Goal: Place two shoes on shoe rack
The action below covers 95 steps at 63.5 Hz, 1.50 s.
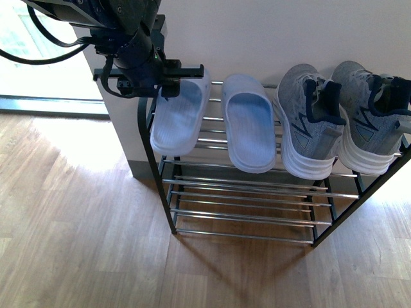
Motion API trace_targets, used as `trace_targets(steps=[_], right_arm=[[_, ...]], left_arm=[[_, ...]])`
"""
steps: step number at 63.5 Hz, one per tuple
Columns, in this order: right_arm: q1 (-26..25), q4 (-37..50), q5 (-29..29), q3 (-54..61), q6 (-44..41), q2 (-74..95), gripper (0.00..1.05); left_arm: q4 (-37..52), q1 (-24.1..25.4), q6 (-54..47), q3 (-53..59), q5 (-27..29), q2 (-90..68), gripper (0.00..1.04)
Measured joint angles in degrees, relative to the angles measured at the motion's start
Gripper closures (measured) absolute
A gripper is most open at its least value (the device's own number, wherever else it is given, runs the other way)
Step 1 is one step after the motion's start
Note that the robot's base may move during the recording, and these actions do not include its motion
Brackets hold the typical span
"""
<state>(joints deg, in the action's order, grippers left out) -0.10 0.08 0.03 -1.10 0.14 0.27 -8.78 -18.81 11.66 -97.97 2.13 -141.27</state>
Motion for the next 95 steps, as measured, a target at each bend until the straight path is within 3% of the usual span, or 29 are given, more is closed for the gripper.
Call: trace_targets(steps=[18, 21, 27, 50, 72, 83, 91, 93, 95], right_arm=[[0.0, 0.0, 0.0, 0.0, 0.0, 0.0, 0.09], [0.0, 0.0, 0.0, 0.0, 0.0, 0.0, 0.09], [0.0, 0.0, 0.0, 0.0, 0.0, 0.0, 0.09], [0.0, 0.0, 0.0, 0.0, 0.0, 0.0, 0.09], [0.0, 0.0, 0.0, 0.0, 0.0, 0.0, 0.09], [0.0, 0.0, 0.0, 0.0, 0.0, 0.0, 0.09], [0.0, 0.0, 0.0, 0.0, 0.0, 0.0, 0.09], [0.0, 0.0, 0.0, 0.0, 0.0, 0.0, 0.09], [0.0, 0.0, 0.0, 0.0, 0.0, 0.0, 0.09]], left_arm=[[4.8, -0.8, 0.2, 6.4, 1.0, 8.2, 0.11], [6.0, -0.9, 0.2, 8.2, 1.7, 10.1, 0.08], [8.9, -1.4, 0.7, 12.9, 3.8, 14.7, 0.1], [19.1, -1.0, 1.7, 44.5, 21.3, 46.0, 0.09], [3.8, 1.9, 5.8, 66.3, 32.5, 84.7, 0.09], [-4.2, 6.9, 10.8, 70.6, 31.8, 100.1, 0.09], [-4.8, 7.9, 12.7, 71.4, 31.7, 103.5, 0.09], [-1.4, 8.9, 10.5, 72.7, 27.3, 104.7, 0.13], [9.7, 12.8, 5.4, 77.5, 15.3, 107.2, 0.21]])
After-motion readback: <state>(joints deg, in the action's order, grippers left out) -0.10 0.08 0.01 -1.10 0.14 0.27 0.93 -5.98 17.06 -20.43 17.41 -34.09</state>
